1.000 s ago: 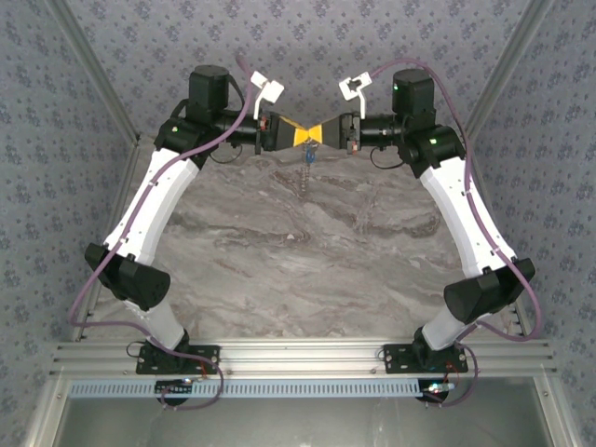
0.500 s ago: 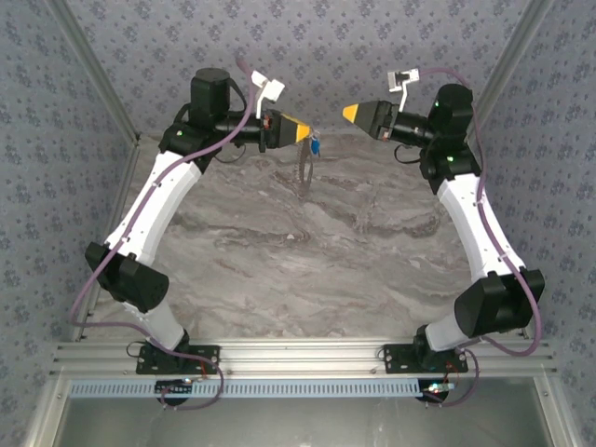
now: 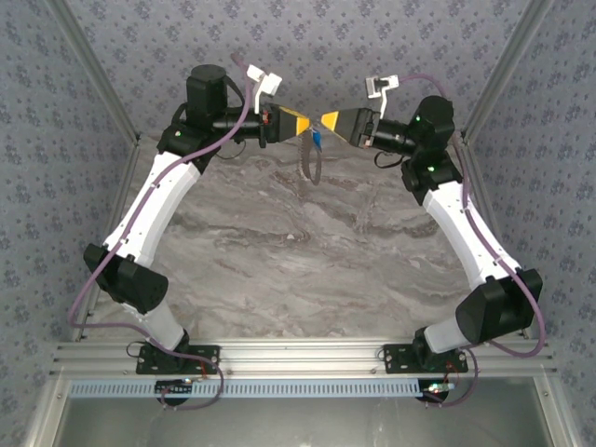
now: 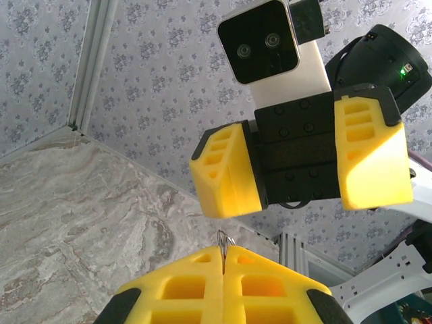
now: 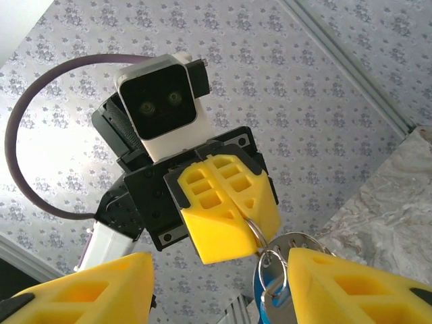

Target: Put the keys on the keyring

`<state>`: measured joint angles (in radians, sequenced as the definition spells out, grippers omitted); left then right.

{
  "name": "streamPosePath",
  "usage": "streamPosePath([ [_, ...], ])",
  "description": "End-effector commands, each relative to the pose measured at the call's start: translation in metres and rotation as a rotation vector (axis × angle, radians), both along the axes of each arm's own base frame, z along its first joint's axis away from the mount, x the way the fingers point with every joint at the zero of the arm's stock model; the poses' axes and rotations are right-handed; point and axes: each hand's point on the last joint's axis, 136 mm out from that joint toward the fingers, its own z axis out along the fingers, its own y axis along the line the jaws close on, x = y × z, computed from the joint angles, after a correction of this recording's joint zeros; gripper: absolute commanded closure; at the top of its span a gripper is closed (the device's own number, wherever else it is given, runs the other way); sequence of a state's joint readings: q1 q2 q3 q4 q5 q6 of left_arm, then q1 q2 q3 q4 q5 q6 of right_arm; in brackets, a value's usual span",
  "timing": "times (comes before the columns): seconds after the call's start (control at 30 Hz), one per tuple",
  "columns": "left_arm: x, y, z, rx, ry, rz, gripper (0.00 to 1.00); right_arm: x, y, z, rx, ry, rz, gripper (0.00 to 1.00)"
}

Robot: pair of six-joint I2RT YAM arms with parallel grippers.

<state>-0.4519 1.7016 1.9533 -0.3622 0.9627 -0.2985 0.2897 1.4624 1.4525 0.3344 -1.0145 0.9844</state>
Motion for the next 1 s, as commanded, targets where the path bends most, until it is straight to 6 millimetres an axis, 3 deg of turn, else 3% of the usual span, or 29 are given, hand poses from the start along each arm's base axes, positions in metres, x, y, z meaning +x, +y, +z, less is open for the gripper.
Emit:
streamPosePath([
  [0.0,-0.016,0.005,0.032,-0.045,-0.087,-0.006,1.0,0.001,0.006,-0.002,0.009,-0.004,0.009,0.45],
  [0.27,-0.018,0.008,0.035,-0.044,-0.102,-0.001,1.0,-0.001,0.012,-0.013,-0.002,0.02,0.027,0.62],
  [0.5,-0.021,0.009,0.036,-0.044,-0.106,-0.003,1.0,0.001,0.01,-0.027,-0.019,0.047,0.007,0.54],
  [0.8,-0.022,0.01,0.036,-0.045,-0.107,-0.003,1.0,0.001,0.013,-0.022,-0.002,0.038,0.021,0.61],
  [0.97,-0.02,0.01,0.035,-0.045,-0.106,0.001,1.0,-0.003,0.015,-0.018,0.002,0.028,0.042,0.8],
])
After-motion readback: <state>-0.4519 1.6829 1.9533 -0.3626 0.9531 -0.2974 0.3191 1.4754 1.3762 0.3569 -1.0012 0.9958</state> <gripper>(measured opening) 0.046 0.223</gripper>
